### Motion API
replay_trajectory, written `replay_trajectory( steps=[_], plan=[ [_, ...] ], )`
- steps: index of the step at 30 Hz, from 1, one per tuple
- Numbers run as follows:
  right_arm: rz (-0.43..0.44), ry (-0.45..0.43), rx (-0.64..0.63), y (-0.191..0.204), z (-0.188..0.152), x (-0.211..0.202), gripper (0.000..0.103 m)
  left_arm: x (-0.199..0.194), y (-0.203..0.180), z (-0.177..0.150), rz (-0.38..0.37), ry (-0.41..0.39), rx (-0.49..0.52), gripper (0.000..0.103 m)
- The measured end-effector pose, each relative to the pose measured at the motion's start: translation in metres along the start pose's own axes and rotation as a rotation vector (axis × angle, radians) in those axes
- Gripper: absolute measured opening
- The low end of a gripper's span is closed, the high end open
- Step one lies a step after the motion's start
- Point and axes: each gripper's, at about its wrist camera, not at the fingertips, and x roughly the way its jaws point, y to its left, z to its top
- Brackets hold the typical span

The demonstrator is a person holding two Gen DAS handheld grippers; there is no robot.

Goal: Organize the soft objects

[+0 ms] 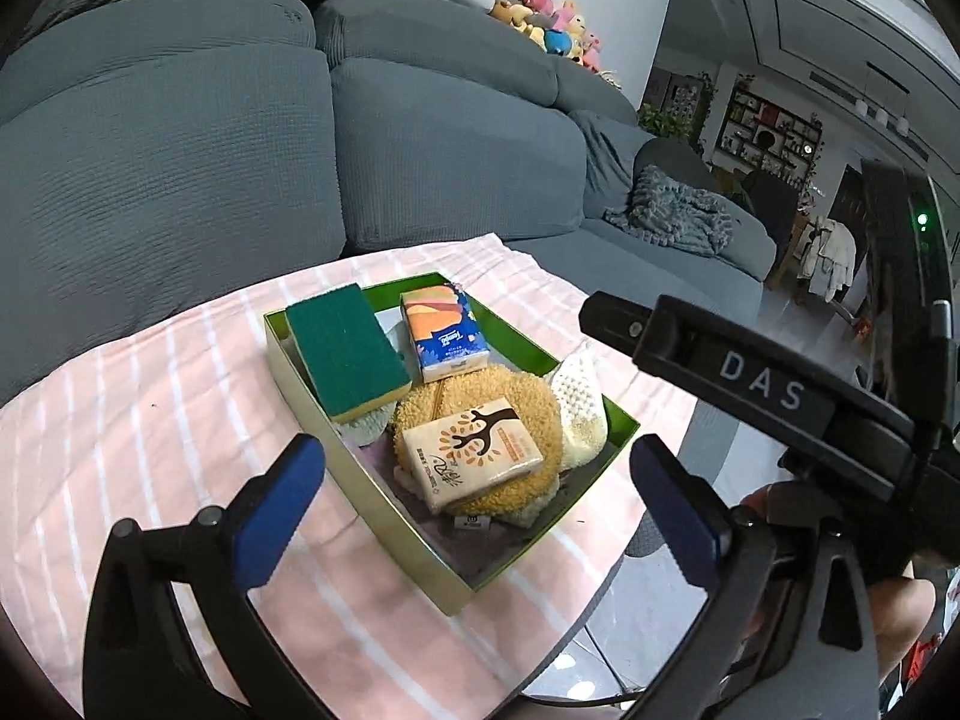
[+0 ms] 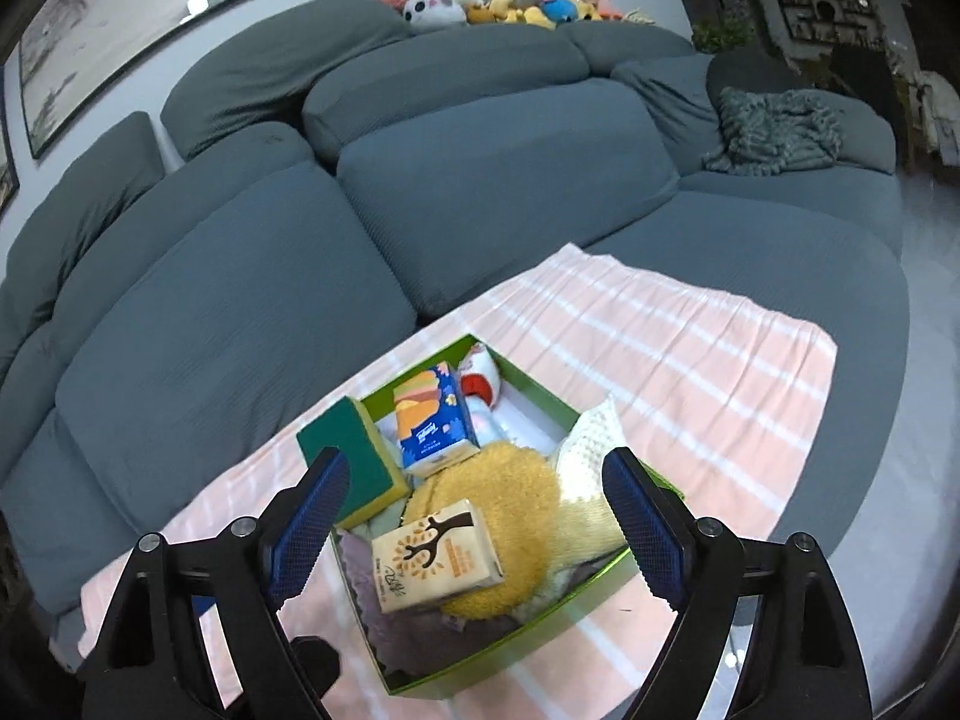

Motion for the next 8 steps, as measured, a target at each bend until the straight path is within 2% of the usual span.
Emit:
replay_trajectory(
  steps=[8],
  plan=[
    [-0.017,-0.021,-0.026,0.0038,0.0012,-0.0060,0.087,-0.0030,0.0011,-0.0014,0.005,-0.006,-0.008,0.101]
  ],
)
